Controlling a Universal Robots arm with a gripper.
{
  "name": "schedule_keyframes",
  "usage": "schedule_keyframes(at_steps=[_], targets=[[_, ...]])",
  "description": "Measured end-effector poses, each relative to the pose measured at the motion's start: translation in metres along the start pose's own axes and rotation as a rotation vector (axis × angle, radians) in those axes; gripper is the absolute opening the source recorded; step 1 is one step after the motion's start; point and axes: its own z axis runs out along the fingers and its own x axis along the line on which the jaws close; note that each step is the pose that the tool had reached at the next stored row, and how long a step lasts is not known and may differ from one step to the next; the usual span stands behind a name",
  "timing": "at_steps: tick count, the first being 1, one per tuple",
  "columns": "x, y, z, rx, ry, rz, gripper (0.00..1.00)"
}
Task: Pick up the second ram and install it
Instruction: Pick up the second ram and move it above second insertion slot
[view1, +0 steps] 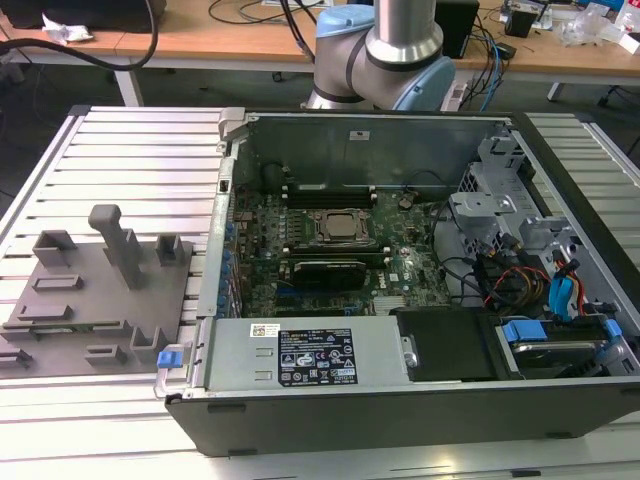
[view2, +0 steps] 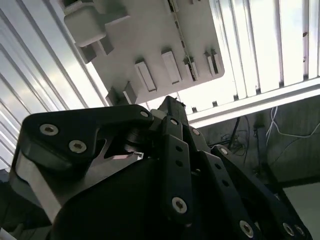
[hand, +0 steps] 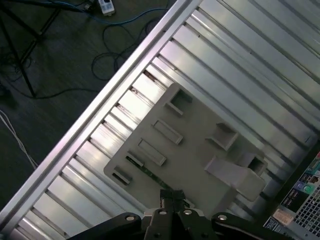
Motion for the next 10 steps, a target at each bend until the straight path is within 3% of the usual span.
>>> schedule_keyframes(at_steps=[10], targets=[[0.0, 0.0, 0.0, -0.0036, 0.007, -0.153, 0.11]])
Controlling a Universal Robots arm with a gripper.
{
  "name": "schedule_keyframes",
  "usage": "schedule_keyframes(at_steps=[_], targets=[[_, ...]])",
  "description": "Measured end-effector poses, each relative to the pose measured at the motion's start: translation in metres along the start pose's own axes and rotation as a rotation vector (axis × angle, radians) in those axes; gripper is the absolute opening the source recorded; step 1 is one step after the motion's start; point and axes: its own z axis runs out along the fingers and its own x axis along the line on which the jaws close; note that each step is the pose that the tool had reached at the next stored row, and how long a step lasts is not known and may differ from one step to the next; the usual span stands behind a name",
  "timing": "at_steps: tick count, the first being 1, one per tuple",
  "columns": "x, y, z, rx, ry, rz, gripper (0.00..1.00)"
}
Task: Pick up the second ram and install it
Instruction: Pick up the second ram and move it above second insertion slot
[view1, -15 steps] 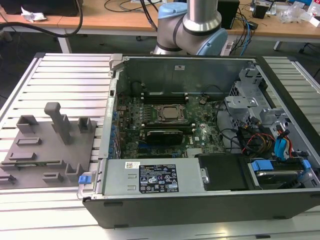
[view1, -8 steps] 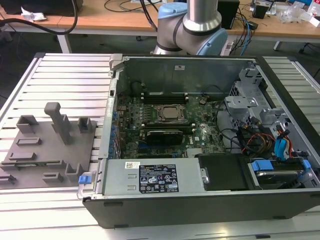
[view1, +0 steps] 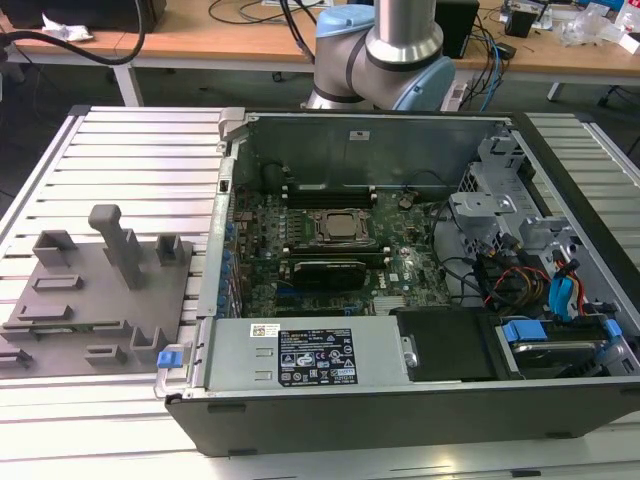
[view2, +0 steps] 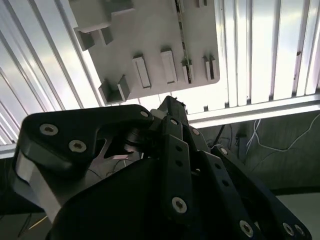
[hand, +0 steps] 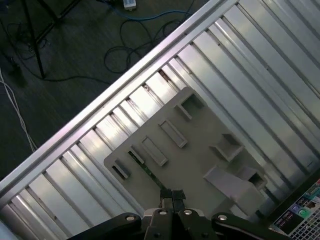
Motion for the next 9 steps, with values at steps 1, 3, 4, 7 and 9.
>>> schedule_keyframes(at_steps=[1, 3, 4, 7, 9], targets=[[0.0, 0.0, 0.0, -0.0003, 0.0005, -0.01, 0.11], [0.0, 0.0, 0.0, -0.0009, 0.0018, -0.04, 0.11], [0.0, 0.0, 0.0, -0.0012, 0.0023, -0.051, 0.11], [0.0, 0.0, 0.0, -0.0028, 0.0052, -0.118, 0.11], [0.0, 0.0, 0.0, -0.0033, 0.0064, -0.142, 0.11]])
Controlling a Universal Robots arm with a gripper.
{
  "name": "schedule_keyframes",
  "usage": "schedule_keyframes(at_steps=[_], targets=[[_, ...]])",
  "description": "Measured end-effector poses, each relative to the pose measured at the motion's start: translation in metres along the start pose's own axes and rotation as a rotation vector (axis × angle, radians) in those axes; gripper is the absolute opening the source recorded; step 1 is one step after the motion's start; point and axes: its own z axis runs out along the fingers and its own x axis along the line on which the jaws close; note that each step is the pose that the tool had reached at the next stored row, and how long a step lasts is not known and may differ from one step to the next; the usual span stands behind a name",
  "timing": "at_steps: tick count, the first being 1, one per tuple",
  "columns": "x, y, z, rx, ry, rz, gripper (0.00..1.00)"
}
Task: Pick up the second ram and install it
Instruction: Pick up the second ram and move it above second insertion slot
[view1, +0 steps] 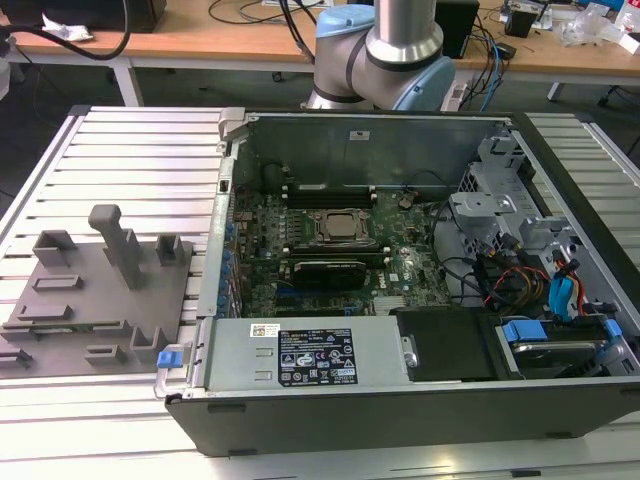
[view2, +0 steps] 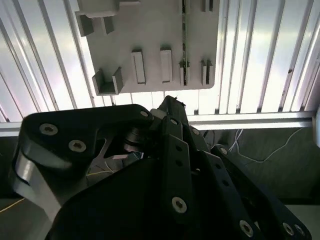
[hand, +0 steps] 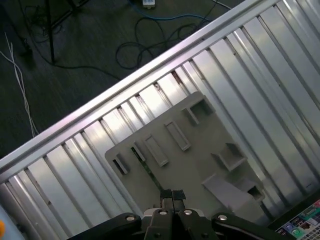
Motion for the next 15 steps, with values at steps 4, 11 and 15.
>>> schedule_keyframes(at_steps=[4, 11, 15], targets=[[0.0, 0.0, 0.0, -0.0014, 0.0026, -0.06, 0.11], [0.0, 0.0, 0.0, -0.0035, 0.0067, -0.152, 0.11], [0.0, 0.0, 0.0, -0.0049, 0.0094, -0.21, 0.11]])
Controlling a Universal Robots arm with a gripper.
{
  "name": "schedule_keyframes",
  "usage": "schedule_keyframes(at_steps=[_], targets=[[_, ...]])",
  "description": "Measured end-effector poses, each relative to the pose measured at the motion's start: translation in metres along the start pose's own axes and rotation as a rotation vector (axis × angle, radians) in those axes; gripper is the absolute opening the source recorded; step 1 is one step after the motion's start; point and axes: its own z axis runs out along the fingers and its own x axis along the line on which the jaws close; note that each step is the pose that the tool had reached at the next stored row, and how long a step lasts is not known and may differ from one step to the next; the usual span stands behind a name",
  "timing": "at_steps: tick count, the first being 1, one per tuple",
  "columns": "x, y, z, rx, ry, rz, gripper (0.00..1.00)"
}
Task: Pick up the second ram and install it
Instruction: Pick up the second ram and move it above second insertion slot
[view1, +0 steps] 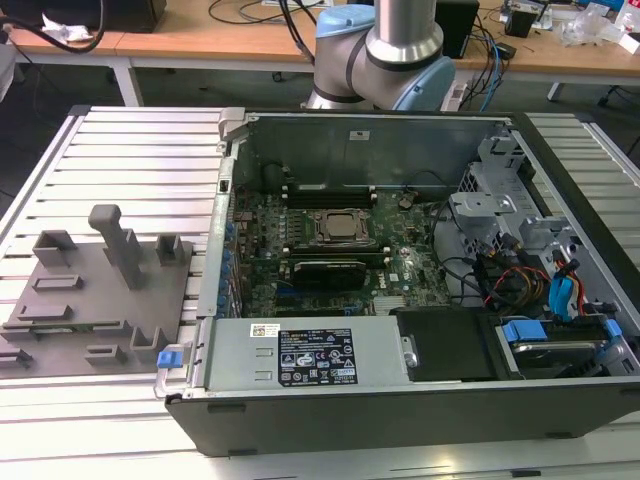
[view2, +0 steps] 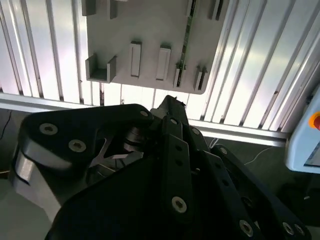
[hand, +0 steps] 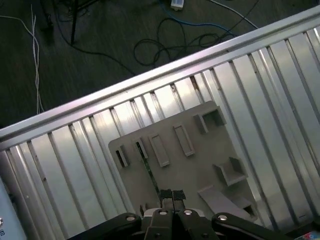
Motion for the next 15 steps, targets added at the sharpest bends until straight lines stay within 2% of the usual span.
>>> schedule_keyframes(at_steps=[3, 7, 15], targets=[[0.0, 0.0, 0.0, -0.0012, 0.0023, -0.052, 0.11], [0.0, 0.0, 0.0, -0.0022, 0.0043, -0.096, 0.11], [0.0, 0.0, 0.0, -0.0055, 0.0107, -0.237, 0.11]])
